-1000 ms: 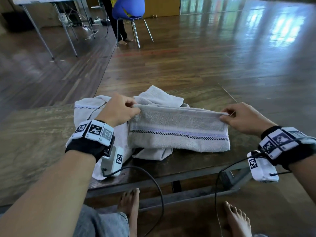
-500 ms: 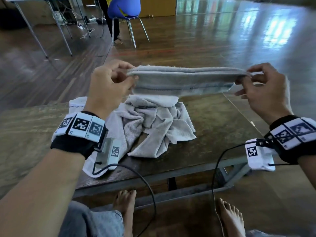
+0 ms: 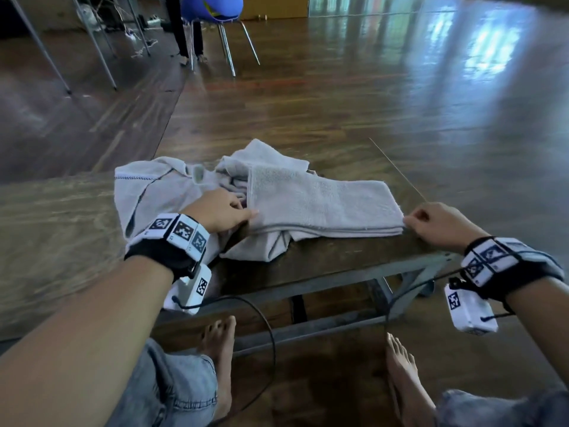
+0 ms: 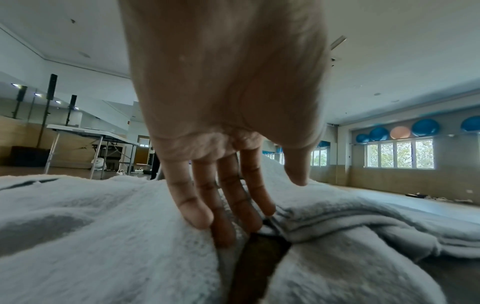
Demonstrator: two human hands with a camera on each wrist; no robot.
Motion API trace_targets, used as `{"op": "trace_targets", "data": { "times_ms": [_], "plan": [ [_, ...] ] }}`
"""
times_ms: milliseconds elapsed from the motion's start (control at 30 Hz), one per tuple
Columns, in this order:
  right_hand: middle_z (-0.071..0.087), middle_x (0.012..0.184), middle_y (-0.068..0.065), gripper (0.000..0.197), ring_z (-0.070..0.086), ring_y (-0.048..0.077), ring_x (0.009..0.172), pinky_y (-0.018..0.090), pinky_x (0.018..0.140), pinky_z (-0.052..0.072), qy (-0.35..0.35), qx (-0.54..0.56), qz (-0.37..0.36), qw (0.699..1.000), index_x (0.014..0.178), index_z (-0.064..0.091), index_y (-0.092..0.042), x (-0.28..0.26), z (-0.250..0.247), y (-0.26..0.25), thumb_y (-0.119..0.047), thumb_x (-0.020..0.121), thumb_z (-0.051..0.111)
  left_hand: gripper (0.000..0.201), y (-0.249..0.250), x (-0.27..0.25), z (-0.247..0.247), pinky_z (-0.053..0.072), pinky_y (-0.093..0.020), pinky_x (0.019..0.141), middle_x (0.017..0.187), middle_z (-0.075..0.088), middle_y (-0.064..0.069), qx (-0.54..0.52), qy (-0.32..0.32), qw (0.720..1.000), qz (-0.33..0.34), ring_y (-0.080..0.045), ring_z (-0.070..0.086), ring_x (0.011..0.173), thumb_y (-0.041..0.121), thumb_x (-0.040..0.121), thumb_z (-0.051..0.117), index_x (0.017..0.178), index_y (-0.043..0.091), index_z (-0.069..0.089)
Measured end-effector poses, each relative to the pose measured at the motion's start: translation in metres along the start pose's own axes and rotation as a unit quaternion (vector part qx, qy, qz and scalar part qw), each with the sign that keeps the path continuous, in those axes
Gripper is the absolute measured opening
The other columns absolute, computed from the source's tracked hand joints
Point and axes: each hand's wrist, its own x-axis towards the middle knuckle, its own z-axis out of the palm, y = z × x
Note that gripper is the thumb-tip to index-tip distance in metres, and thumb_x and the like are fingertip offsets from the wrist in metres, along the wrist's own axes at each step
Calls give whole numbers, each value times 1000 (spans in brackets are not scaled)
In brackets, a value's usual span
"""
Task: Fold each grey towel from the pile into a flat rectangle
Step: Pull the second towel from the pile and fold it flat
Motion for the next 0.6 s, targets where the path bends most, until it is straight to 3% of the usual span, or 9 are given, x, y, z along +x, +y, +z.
{"op": "trace_targets", "data": {
  "times_ms": [67, 133, 300, 367, 433, 500, 567, 600],
  "plan": [
    [69, 86, 15, 41, 61, 36, 92, 40, 93, 41, 1, -15, 9, 1000, 82, 69, -2, -1, 3, -5, -36, 98, 52, 62, 9, -1, 3, 47, -35, 62, 83, 74, -17, 8, 1, 1000, -11, -23, 63, 62, 53, 89, 61, 77, -7, 69],
    [67, 90, 13, 37, 59, 35, 98, 46, 103, 40, 3, -11, 19, 1000, 80, 68, -10, 1, 3, -5, -38, 98, 53, 64, 15, -1, 6, 51, -44, 70, 84, 71, -23, 12, 0, 1000, -23, -34, 65, 71, 53, 87, 64, 82, -11, 69],
    [67, 85, 6, 30, 59, 33, 98, 52, 111, 35, -4, 0, 27, 1000, 73, 67, -18, 5, 3, -6, -39, 94, 61, 50, 24, -1, 11, 50, -35, 62, 71, 72, -19, -42, 8, 998, -51, -23, 59, 54, 41, 84, 73, 84, -10, 72],
    [67, 85, 6, 30, 59, 32, 96, 48, 106, 39, -6, 14, 29, 999, 74, 68, -17, 4, 3, -6, -39, 93, 63, 47, 25, 1, 11, 51, -35, 63, 67, 70, -17, -57, 9, 996, -62, -23, 59, 52, 37, 83, 76, 85, -10, 72],
    [68, 89, 9, 27, 61, 32, 95, 40, 94, 45, -5, 27, 29, 999, 76, 70, -16, 2, 4, -7, -37, 92, 65, 43, 25, 2, 9, 54, -36, 63, 63, 68, -14, -74, 17, 994, -74, -23, 62, 53, 33, 81, 78, 85, -9, 73],
    [69, 89, 8, 23, 61, 32, 96, 40, 92, 47, 16, 35, 28, 999, 72, 69, -18, 1, 4, -10, -32, 90, 68, 37, 23, 4, 6, 58, -38, 67, 71, 72, -16, -105, 15, 991, -81, -25, 67, 59, 28, 81, 79, 85, -8, 73],
    [68, 88, 8, 24, 61, 34, 96, 44, 94, 49, 47, 50, 40, 997, 66, 65, -19, 2, 0, -13, -30, 88, 66, 29, 21, 5, 2, 57, -32, 60, 75, 74, -16, -140, 11, 986, -91, -22, 66, 57, 19, 82, 79, 86, -8, 72],
    [67, 87, 9, 26, 62, 34, 92, 41, 86, 51, 56, 63, 48, 995, 65, 65, -19, 3, -4, -15, -32, 87, 65, 25, 19, 6, -1, 55, -28, 54, 72, 73, -15, -157, 13, 983, -98, -20, 65, 53, 15, 82, 78, 86, -9, 72]
  ]
}}
